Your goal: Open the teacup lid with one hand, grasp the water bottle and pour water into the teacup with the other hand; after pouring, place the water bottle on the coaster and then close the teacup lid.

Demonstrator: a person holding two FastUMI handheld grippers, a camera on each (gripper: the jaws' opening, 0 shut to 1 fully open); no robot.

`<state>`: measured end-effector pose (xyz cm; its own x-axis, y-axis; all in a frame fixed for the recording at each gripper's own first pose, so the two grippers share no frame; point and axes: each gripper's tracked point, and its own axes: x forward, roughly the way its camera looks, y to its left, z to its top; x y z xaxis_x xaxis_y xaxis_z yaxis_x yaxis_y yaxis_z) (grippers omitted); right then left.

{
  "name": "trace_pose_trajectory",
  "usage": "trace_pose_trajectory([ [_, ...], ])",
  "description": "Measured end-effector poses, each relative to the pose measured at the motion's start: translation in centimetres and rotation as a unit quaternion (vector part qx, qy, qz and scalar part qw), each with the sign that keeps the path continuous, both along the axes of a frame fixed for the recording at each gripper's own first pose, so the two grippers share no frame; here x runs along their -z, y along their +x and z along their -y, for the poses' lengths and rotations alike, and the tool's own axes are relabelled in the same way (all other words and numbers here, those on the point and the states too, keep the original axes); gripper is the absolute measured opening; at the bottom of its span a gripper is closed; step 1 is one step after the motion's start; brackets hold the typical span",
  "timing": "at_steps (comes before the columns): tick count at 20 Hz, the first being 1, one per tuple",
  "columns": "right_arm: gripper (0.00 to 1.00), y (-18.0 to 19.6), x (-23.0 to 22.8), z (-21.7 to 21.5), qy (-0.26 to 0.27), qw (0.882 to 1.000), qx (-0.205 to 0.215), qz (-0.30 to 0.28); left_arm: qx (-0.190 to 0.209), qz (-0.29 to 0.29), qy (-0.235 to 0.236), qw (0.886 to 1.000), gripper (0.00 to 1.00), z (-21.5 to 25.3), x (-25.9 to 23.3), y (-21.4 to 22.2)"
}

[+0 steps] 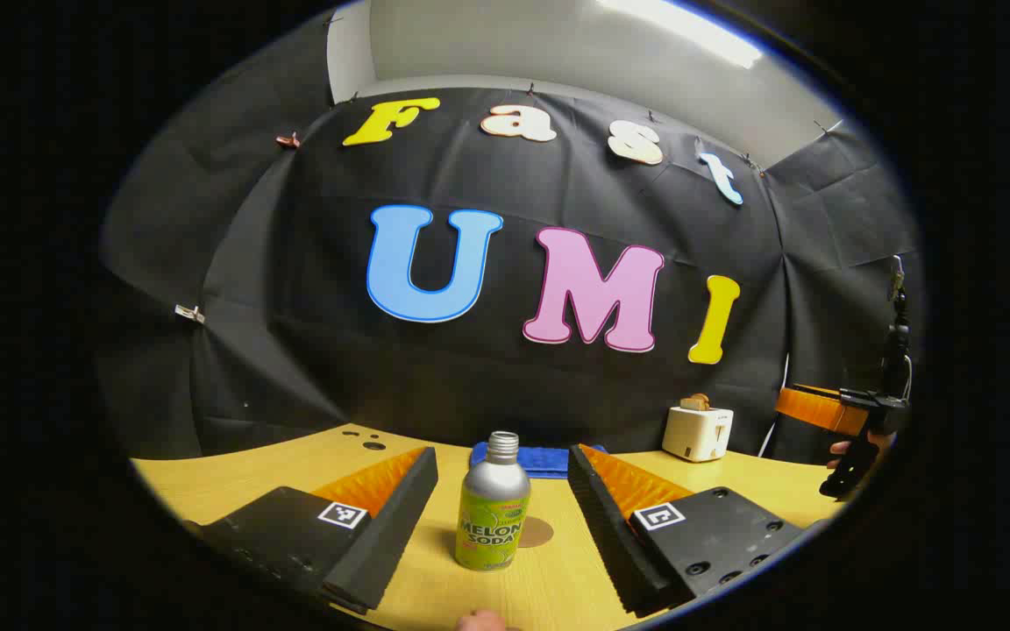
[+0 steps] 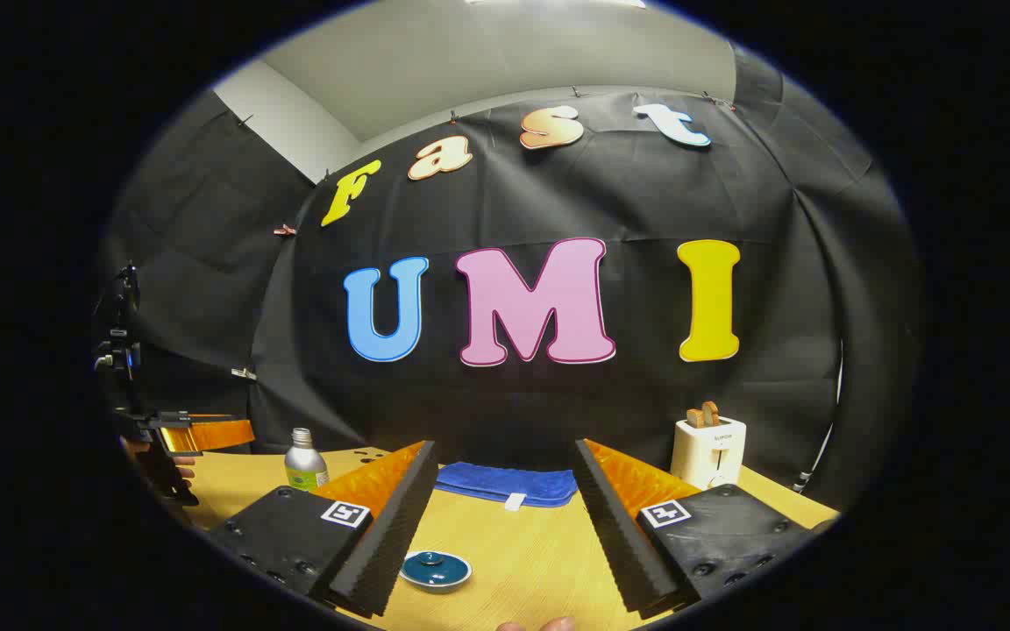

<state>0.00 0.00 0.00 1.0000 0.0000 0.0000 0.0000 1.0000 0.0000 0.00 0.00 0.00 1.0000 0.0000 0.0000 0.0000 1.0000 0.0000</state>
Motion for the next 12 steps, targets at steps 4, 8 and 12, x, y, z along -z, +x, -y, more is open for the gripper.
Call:
trace_pose_trajectory([
  [4, 0.96, 0.2, 0.7, -1.3, -0.011, 1.000, -0.013, -0.004, -0.004, -0.003, 0.011, 1.000, 0.95, -0.5, 0.2, 0.1],
  [8, 0.96, 0.5, 1.5, -1.5, -0.009, 1.000, -0.020, -0.014, 0.003, -0.019, 0.025, 1.000, 0.95, -0.8, 1.0, 0.4],
  [12, 0.96, 0.8, 3.1, -2.0, 0.003, 0.999, -0.029, -0.034, 0.020, -0.044, 0.040, 0.998, 0.95, -0.3, 2.4, 0.7],
])
